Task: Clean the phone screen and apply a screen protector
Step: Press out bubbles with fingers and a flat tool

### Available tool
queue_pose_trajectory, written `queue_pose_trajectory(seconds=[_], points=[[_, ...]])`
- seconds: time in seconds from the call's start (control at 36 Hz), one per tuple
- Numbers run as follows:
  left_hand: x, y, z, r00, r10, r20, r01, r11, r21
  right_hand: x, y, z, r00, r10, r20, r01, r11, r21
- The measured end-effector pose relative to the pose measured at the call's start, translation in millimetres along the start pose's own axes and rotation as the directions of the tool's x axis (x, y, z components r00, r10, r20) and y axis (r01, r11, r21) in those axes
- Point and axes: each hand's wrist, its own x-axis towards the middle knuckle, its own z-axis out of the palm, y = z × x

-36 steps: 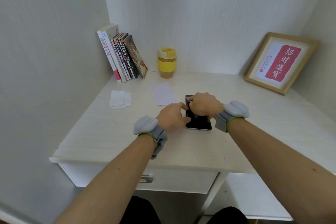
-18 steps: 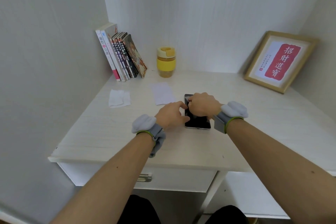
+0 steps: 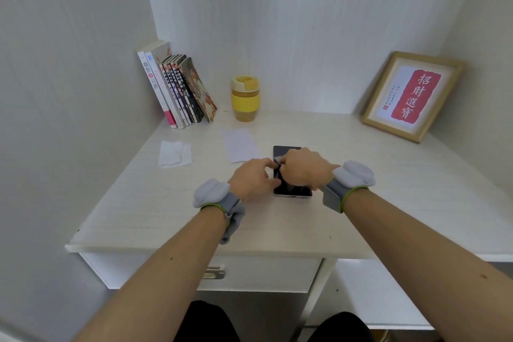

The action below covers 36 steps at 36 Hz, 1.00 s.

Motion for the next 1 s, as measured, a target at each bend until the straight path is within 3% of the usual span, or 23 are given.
queue_pose_trajectory(seconds=[0.31, 0.58, 0.86, 1.0], points=[[3, -2, 1, 1.0, 0.006, 0.008, -0.006, 1.0, 0.005, 16, -9, -5, 0.999, -0.007, -0.046, 0.007, 1.0, -0.003], [5, -7, 3, 1.0, 0.003, -0.011, -0.003, 0.999, -0.04, 5, 10, -10, 0.989, 0.03, -0.142, 0.013, 0.955, 0.296], [7, -8, 4, 1.0, 0.003, -0.003, -0.003, 1.0, -0.025, -11, 12, -8, 0.996, -0.017, -0.083, 0.033, 0.982, 0.185], [7, -8, 4, 1.0, -0.003, 0.007, 0.003, 1.0, -0.022, -8, 19, -8, 0.996, 0.035, -0.085, -0.019, 0.982, 0.19]])
